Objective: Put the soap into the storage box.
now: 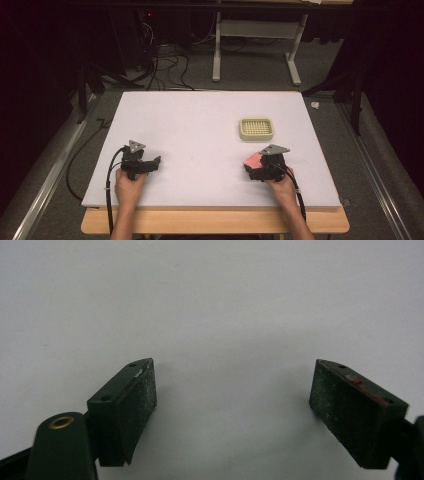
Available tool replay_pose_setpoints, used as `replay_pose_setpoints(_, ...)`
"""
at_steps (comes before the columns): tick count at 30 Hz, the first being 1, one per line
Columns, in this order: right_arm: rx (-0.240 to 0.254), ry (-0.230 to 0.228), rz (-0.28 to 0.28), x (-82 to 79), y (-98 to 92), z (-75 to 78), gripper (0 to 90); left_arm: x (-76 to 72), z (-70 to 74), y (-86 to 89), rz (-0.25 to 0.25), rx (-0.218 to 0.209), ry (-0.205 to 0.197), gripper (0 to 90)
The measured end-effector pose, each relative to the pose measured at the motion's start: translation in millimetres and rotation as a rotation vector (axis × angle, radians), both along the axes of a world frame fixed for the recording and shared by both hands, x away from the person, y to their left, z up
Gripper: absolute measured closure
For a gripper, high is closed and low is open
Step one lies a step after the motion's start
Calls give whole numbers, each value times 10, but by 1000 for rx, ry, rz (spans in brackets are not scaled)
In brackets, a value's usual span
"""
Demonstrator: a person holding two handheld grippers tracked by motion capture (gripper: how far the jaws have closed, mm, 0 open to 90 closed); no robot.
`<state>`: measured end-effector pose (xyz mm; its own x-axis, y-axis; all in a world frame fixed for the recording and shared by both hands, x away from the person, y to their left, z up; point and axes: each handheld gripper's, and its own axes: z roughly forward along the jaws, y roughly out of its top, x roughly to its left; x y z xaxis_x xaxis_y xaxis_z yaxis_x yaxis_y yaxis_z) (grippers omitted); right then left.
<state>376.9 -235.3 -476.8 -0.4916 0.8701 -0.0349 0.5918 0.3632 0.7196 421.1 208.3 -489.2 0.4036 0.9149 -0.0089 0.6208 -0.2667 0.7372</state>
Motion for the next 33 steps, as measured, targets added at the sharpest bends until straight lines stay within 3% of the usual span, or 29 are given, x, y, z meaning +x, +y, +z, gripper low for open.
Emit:
replay_pose_setpoints(6,-19,11,1,11,13,-46,131,0,0,0,0,0,0,195)
replay_pose_setpoints(14,0,33,-2,28,1,-56,135,0,0,0,0,0,0,195)
replay_pose_setpoints(33,47,30,-17,24,-29,-23,137,0,0,0,0,0,0,195)
